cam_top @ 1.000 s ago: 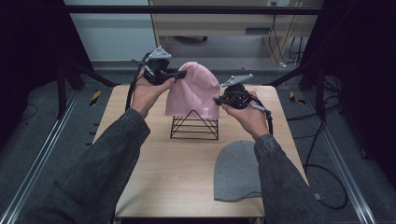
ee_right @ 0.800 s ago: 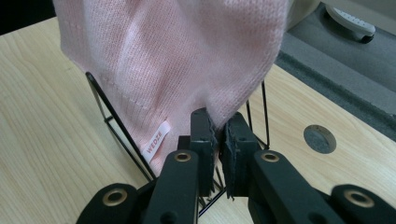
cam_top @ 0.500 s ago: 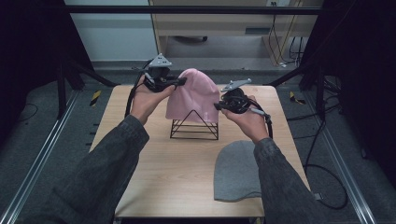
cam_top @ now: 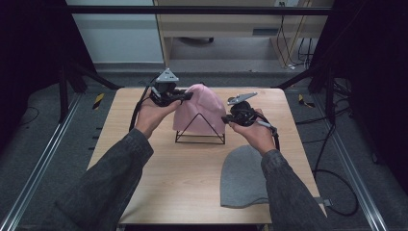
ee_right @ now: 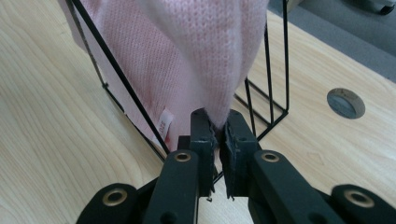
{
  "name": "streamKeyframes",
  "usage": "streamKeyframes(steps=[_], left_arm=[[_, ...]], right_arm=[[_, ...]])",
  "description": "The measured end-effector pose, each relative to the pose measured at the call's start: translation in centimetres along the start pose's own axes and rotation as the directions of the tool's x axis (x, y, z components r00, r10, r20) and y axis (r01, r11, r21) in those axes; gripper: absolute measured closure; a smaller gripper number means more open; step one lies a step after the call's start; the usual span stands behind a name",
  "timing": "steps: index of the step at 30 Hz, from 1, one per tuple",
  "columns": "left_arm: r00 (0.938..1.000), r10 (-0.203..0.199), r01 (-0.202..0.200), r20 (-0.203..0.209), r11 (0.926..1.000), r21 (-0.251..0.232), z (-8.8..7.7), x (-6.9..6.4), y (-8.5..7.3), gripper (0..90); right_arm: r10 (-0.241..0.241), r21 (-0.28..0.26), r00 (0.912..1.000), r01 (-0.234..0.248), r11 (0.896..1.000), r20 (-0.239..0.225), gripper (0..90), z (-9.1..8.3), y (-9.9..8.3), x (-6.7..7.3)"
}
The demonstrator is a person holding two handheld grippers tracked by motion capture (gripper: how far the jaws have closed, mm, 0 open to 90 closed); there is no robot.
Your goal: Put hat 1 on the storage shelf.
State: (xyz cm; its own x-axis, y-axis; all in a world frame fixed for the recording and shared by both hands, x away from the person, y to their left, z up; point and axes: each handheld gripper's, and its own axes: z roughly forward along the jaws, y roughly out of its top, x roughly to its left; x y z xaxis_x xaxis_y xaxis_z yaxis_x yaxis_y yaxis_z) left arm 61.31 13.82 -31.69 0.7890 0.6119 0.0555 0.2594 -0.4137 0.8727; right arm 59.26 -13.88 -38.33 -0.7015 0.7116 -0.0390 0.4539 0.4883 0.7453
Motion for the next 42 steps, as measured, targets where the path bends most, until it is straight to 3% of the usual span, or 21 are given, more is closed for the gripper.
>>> streamKeyframes(steps=[16, 22, 23, 27, 37, 40, 41, 42], left_arm=[[0.9994, -0.02, 0.019, 0.028, 0.9992, 0.034, 0.7, -0.4, -2.0, 80.9], [0.999, -0.025, 0.024, 0.038, 0.9988, 0.043, 0.8, -0.4, -2.3, 80.1], [0.9988, -0.029, 0.027, 0.04, 0.9985, 0.048, 0.9, -0.4, -2.4, 79.4], [0.9988, -0.03, 0.027, 0.038, 0.9974, 0.067, 1.0, -0.4, -2.7, 77.0], [0.9996, -0.025, 0.026, -0.011, 0.9977, 0.063, -1.2, -1.4, -3.6, 50.1], [0.9988, -0.013, 0.017, -0.047, 0.9955, 0.093, -2.3, -1.9, -4.4, 42.4], [0.9977, -0.01, 0.018, -0.067, 0.9935, 0.112, -3.2, -2.4, -5.6, 35.3], [0.9973, -0.009, 0.018, -0.073, 0.9931, 0.116, -3.5, -2.6, -6.1, 33.9]], right_arm=[[0.015, 0.031, 0.9997, -0.014, 0.999, -0.02, 82.8, 1.2, -1.5, -0.1], [0.03, 0.031, 0.9994, -0.03, 0.999, -0.018, 77.5, 1.1, -1.7, -0.1], [0.035, 0.031, 0.9992, -0.035, 0.999, -0.016, 72.5, 0.8, -1.8, -0.1], [0.037, 0.038, 0.9993, -0.037, 0.999, 0.003, 67.0, 0.2, -2.0, -0.2], [0.048, 0.023, 0.9967, -0.05, 0.998, 0.065, 49.9, -2.1, -2.8, -0.8], [0.056, 0.034, 0.9953, -0.058, 0.998, 0.079, 44.8, -2.5, -3.5, -1.1], [0.065, 0.043, 0.9932, -0.069, 0.997, 0.096, 42.7, -2.8, -4.3, -1.3], [0.072, 0.053, 0.992, -0.078, 0.996, 0.104, 41.6, -3.0, -4.7, -1.4]])
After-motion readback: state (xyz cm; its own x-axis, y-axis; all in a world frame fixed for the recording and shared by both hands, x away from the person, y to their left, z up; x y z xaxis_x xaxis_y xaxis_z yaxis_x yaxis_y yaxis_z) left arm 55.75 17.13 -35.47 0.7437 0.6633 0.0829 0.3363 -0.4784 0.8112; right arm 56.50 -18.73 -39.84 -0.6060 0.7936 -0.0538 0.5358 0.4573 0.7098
